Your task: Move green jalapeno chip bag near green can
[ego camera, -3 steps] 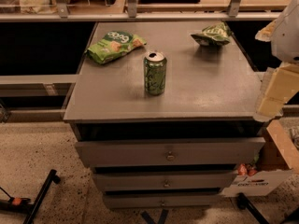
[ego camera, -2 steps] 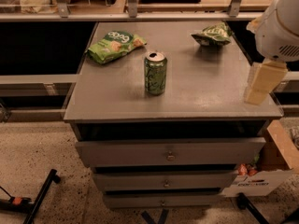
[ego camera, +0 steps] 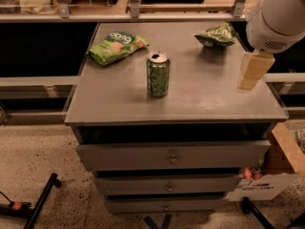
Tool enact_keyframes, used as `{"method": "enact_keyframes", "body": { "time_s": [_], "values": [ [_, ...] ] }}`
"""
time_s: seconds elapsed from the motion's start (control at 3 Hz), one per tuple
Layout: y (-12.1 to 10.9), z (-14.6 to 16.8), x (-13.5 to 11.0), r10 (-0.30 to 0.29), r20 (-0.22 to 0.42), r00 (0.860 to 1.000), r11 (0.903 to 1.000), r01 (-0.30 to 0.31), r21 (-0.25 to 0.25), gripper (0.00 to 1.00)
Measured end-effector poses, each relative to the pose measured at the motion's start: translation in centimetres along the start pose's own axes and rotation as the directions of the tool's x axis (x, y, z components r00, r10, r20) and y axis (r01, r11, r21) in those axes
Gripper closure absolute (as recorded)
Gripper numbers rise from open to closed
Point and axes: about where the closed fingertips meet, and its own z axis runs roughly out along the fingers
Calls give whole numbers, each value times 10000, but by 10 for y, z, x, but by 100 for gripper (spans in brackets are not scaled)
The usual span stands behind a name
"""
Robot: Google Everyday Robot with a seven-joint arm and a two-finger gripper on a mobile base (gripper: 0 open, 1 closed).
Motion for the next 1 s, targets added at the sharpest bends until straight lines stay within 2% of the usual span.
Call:
{"method": "enact_keyframes", "body": {
  "time_s": [0.33,0.67,1.0],
  "values": [
    [0,0,0,-1,-5,10000,10000,1,-17,0],
    [-9,12,12,531,-536,9971,9983,-517,274,0],
    [-33,41,31,1213,-843,9890,9910,-1157,675,0]
  ]
}}
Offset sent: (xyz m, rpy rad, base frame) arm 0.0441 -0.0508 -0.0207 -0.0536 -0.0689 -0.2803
